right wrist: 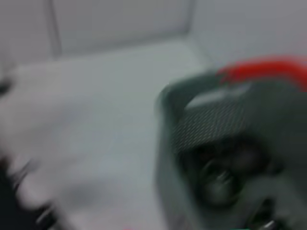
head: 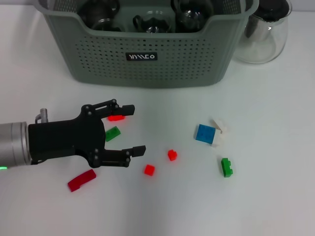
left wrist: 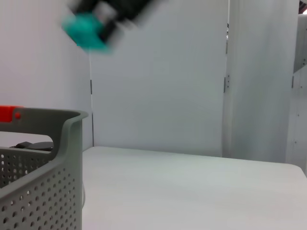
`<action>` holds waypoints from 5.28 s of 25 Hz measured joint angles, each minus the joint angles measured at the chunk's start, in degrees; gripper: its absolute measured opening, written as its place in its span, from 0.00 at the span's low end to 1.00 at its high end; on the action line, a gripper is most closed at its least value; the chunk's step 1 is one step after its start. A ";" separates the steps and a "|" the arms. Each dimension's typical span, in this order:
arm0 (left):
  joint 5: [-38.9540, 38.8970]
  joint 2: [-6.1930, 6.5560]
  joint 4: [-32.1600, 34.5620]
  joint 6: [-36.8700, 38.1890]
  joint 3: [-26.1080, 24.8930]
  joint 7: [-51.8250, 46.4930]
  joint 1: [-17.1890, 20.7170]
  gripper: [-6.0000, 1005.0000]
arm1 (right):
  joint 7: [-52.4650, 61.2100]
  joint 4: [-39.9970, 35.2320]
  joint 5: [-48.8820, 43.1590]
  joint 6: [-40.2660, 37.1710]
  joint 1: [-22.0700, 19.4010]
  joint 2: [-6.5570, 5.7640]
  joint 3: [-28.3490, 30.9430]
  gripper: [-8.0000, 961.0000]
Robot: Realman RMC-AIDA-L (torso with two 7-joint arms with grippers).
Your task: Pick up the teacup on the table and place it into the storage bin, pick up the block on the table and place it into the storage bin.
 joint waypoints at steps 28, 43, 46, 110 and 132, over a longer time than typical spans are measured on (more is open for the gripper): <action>-0.16 0.19 0.01 -1.28 0.00 -2.44 -1.84 0.88 | 2.52 51.60 -25.57 53.80 11.68 -0.37 -6.64 0.49; -0.15 0.22 0.00 -1.42 0.00 -2.95 -1.84 0.88 | 2.57 50.78 -25.68 53.45 11.23 -0.59 -8.69 0.61; -0.15 0.23 0.01 -1.34 -0.03 -3.22 -1.84 0.88 | 2.52 47.98 -25.43 52.43 10.81 -0.41 -8.55 0.76; 1.36 0.39 0.00 -3.09 -0.87 -3.83 -1.14 0.88 | -16.24 29.22 -2.36 15.70 -14.73 1.08 -41.67 0.68; 1.59 0.39 -0.09 -3.24 -1.89 -3.83 -1.13 0.88 | -13.83 25.99 -2.25 14.58 -15.10 0.66 -43.35 0.46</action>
